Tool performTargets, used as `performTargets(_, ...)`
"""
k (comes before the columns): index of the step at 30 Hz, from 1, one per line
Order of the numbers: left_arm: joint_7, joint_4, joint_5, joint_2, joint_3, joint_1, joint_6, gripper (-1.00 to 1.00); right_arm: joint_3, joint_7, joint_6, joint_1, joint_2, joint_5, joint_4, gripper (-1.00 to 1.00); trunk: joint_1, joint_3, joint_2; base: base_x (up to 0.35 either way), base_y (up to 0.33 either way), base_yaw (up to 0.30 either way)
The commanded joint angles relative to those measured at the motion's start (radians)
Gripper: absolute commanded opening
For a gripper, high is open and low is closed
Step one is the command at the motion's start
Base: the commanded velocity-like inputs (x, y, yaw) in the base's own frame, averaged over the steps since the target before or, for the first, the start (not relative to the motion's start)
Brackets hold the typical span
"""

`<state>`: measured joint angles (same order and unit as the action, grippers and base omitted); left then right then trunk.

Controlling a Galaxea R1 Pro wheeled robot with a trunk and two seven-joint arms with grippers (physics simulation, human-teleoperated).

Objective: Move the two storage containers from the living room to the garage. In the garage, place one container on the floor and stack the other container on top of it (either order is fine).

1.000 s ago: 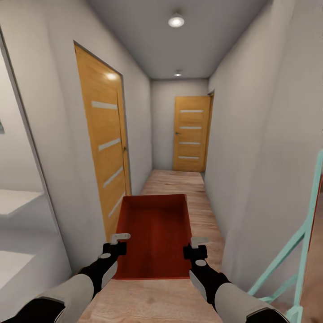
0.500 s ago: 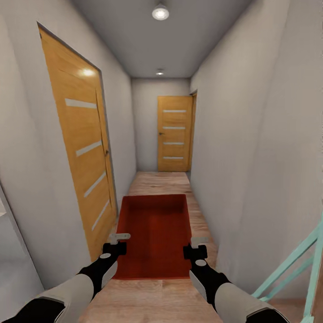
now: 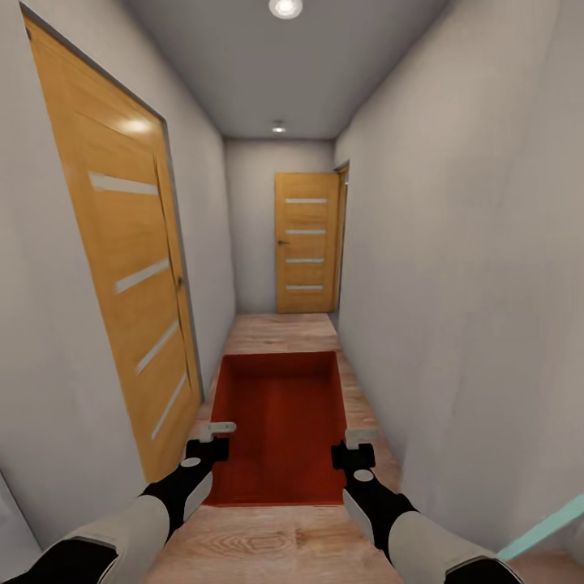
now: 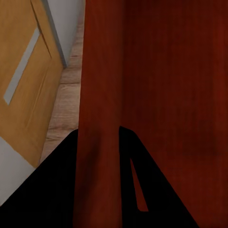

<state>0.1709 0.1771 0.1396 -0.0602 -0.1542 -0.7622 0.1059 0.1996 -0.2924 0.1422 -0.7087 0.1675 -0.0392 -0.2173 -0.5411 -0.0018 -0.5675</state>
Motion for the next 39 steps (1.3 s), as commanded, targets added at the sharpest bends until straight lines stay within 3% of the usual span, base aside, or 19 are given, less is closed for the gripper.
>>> performTargets(1, 0.005, 0.003, 0.048, 0.019, 0.062, -0.002, 0.016, -1.00, -0.023, -0.001, 0.005, 0.000, -0.009, -0.018, 0.006, -1.00, -0.001, 0.000, 0.000, 0.320, 0.013, -0.001)
performTargets(39, 0.004, 0.004, 0.048, 0.019, 0.062, -0.002, 0.017, -1.00, -0.022, -0.001, 0.005, 0.000, -0.008, -0.018, 0.006, -1.00, -0.001, 0.000, 0.000, 0.322, 0.001, 0.000)
